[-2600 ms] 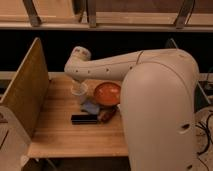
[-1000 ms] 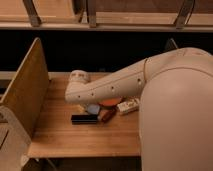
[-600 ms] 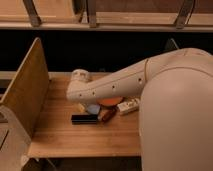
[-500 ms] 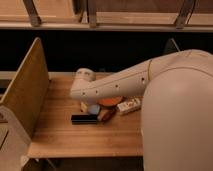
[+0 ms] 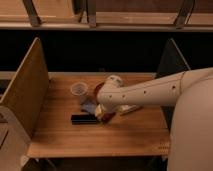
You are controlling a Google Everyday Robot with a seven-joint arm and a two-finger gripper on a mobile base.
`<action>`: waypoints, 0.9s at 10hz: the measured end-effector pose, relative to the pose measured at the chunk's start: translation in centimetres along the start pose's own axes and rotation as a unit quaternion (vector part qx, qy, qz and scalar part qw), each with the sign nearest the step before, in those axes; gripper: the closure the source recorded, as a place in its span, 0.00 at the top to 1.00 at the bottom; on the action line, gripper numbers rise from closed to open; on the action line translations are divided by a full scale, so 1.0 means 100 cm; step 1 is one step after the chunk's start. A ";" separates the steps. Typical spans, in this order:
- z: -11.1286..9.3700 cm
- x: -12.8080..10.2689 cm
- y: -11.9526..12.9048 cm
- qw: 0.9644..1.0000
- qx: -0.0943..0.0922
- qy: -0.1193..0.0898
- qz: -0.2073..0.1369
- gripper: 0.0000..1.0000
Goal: Drag the pepper across the table
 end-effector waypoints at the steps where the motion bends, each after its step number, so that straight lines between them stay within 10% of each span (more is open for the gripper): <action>1: 0.005 0.009 -0.007 1.000 -0.003 0.007 0.023 0.80; 9: 0.039 -0.026 -0.023 0.998 0.024 0.014 0.064 0.80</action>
